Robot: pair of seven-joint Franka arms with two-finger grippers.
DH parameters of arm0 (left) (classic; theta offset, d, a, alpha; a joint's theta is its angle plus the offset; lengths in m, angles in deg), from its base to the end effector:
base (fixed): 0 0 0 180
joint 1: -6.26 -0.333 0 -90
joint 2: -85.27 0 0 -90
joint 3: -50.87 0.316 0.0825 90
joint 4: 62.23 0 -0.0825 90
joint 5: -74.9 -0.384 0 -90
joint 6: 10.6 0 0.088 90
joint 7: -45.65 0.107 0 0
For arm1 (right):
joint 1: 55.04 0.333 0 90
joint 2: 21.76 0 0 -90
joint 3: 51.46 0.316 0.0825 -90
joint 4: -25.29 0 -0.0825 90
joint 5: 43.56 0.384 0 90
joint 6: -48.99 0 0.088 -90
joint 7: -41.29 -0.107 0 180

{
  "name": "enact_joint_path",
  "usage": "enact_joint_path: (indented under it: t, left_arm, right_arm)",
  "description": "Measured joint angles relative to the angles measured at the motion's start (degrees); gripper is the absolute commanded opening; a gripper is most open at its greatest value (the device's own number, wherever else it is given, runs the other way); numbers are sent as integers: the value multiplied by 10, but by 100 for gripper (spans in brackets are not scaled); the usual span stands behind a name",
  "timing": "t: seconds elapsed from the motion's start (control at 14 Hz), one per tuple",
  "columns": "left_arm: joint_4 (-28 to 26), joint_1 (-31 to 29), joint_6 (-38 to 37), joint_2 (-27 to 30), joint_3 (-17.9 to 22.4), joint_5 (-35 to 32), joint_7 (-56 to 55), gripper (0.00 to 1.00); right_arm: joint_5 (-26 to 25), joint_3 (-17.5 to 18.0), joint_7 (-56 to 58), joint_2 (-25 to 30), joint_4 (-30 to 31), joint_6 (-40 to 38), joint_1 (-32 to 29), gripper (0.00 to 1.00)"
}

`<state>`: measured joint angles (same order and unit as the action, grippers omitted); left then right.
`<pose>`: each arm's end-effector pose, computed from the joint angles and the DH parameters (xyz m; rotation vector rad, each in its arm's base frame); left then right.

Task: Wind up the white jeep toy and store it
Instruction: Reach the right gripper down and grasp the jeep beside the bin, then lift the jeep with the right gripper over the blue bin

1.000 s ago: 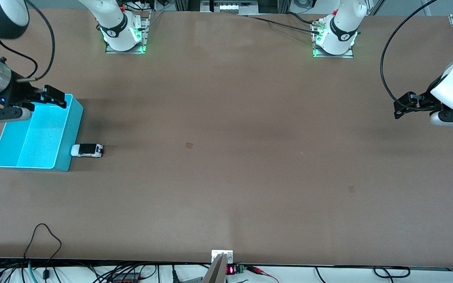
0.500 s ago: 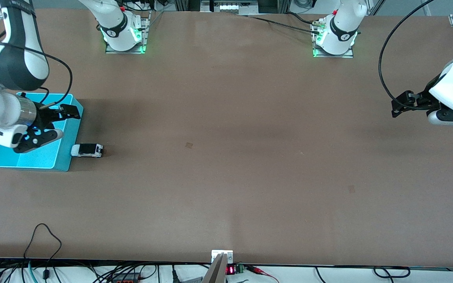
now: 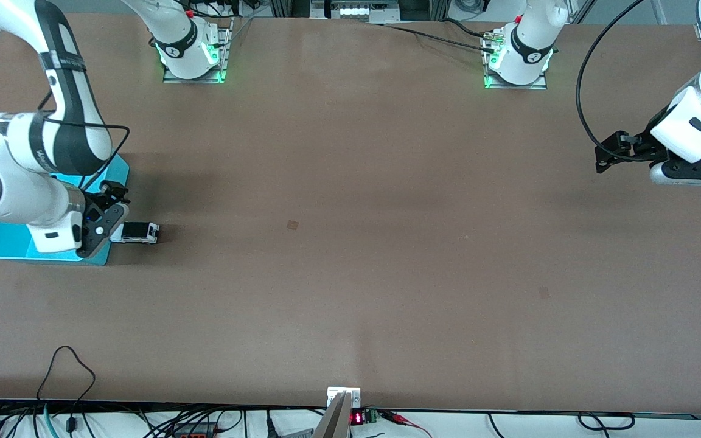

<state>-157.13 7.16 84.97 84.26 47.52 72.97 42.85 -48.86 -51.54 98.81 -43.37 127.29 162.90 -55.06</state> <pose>0.5646 -0.0384 0.5826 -3.1085 0.0446 0.0061 0.6274 -0.0068 0.3325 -2.7004 -1.5586 0.2933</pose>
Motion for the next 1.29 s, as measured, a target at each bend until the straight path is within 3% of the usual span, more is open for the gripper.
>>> enact_joint_path:
  t: [0.29,0.57,1.29]
  left_arm:
    - [2,0,-1,0,0,0,-1,100]
    - [2,0,-3,0,0,0,-1,100]
    - [16,1,-9,0,-26,0,-2,100]
  right_arm:
    - [-2,-1,133,-21,50,107,-14,100]
    - [-2,-1,176,-31,109,201,-33,100]
    - [-2,-1,201,-44,164,291,-42,99]
